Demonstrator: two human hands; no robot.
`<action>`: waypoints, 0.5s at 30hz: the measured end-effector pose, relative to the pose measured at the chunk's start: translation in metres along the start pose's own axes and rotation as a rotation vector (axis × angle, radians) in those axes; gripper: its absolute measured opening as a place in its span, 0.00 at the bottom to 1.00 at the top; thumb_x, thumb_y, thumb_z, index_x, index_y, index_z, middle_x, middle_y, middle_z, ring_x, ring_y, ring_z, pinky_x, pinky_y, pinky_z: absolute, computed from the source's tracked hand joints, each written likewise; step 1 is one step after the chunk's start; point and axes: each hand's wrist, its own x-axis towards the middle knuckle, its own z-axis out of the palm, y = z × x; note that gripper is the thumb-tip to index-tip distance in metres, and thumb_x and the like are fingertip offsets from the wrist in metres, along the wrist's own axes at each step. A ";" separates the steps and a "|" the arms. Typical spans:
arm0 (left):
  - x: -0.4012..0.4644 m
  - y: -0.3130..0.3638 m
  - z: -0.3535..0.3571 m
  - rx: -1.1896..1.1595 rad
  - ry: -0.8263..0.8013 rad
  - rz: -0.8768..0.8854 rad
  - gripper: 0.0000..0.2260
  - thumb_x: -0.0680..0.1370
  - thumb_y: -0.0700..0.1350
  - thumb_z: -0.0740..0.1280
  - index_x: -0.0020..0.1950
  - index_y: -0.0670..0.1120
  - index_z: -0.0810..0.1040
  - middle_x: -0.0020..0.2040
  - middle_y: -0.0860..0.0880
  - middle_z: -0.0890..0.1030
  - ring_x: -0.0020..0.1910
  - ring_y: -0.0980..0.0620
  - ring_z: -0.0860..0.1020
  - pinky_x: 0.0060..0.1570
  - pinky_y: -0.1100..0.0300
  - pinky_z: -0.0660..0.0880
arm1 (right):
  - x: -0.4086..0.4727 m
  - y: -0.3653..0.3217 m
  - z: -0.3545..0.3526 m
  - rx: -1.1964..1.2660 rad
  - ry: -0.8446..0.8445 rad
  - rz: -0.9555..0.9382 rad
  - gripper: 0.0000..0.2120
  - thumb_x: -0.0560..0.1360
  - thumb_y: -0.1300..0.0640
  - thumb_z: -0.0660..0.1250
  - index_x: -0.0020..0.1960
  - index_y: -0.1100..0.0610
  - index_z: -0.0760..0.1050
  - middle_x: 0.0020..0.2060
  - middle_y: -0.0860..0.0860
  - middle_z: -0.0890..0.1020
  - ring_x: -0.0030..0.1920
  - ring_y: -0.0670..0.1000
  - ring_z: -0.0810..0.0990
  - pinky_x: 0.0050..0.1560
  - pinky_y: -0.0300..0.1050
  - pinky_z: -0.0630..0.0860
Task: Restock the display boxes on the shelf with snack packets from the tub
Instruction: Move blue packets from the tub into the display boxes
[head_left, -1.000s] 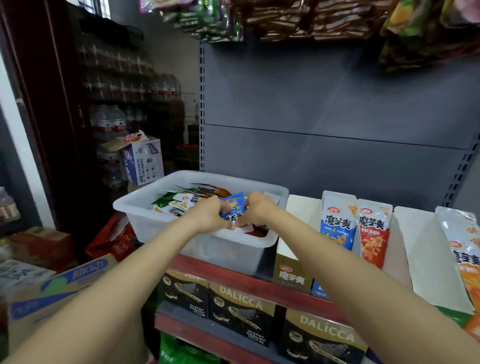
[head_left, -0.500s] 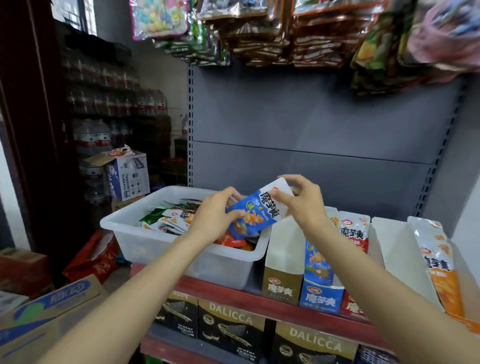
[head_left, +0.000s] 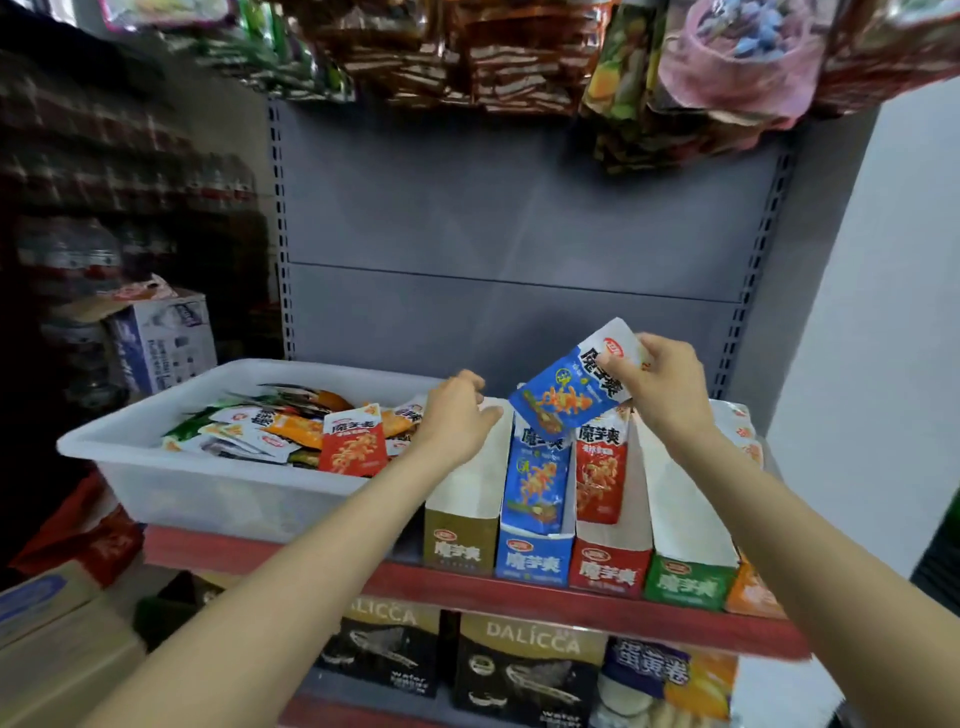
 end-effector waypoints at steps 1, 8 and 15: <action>-0.001 0.000 0.004 0.019 -0.049 -0.013 0.19 0.77 0.44 0.67 0.66 0.39 0.71 0.62 0.43 0.77 0.60 0.46 0.75 0.57 0.58 0.69 | 0.001 0.003 -0.002 -0.051 -0.003 -0.020 0.09 0.74 0.55 0.69 0.44 0.62 0.78 0.38 0.56 0.84 0.41 0.58 0.83 0.43 0.58 0.79; -0.003 -0.006 0.020 -0.017 -0.249 -0.097 0.22 0.75 0.42 0.70 0.68 0.41 0.71 0.61 0.44 0.78 0.59 0.48 0.76 0.56 0.59 0.71 | 0.000 0.006 0.024 -0.464 -0.228 -0.224 0.09 0.73 0.53 0.69 0.38 0.54 0.72 0.37 0.52 0.79 0.41 0.56 0.78 0.39 0.47 0.71; -0.003 -0.009 0.024 -0.122 -0.304 -0.147 0.18 0.76 0.38 0.68 0.65 0.40 0.74 0.53 0.42 0.81 0.45 0.52 0.78 0.39 0.66 0.73 | 0.003 0.016 0.053 -0.703 -0.420 -0.341 0.19 0.77 0.58 0.65 0.67 0.53 0.69 0.60 0.53 0.76 0.62 0.55 0.72 0.52 0.49 0.71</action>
